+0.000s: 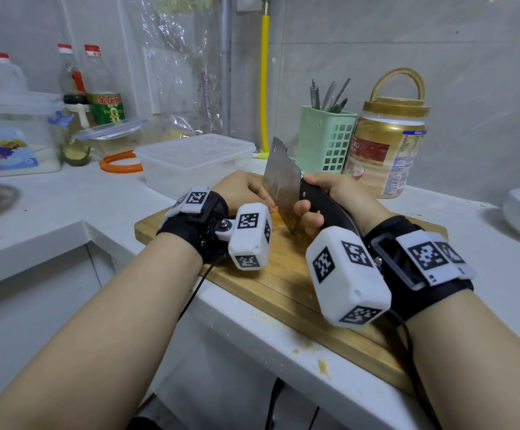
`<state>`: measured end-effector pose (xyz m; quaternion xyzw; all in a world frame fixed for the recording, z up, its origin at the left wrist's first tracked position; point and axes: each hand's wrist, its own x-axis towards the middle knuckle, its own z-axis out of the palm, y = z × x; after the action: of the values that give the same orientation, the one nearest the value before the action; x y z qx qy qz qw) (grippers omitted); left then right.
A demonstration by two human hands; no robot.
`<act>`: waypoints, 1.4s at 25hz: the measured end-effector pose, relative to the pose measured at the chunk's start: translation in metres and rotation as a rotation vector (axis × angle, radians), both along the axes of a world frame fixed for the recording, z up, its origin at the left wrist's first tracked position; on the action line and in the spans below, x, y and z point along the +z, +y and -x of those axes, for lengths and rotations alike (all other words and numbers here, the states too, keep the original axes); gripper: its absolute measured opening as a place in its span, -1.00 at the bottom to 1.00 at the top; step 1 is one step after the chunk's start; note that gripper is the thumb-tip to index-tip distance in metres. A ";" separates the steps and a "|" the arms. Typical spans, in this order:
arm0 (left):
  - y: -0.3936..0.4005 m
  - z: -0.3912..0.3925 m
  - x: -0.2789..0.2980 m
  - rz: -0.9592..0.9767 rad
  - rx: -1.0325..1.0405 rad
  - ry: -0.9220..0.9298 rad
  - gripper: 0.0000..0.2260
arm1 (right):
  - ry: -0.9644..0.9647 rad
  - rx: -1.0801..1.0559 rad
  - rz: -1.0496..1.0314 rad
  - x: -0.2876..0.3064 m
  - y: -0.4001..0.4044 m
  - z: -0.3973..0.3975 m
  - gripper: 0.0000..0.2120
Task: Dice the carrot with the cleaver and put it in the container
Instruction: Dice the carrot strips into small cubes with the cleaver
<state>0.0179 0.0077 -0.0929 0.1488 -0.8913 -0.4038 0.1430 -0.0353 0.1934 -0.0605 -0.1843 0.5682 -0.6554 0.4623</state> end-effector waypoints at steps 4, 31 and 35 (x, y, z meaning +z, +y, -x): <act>0.001 -0.001 0.001 0.004 -0.009 0.005 -0.95 | -0.021 -0.026 0.001 0.000 -0.001 0.000 -0.81; 0.000 0.000 -0.001 0.014 0.036 -0.017 -0.97 | -0.063 -0.054 0.115 -0.003 0.002 0.002 -0.79; 0.000 0.001 -0.002 0.003 0.066 -0.024 -0.92 | -0.030 -0.028 0.118 -0.004 -0.002 -0.005 -0.78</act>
<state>0.0172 0.0079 -0.0948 0.1826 -0.8882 -0.3956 0.1457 -0.0302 0.1917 -0.0640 -0.1934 0.5241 -0.6968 0.4499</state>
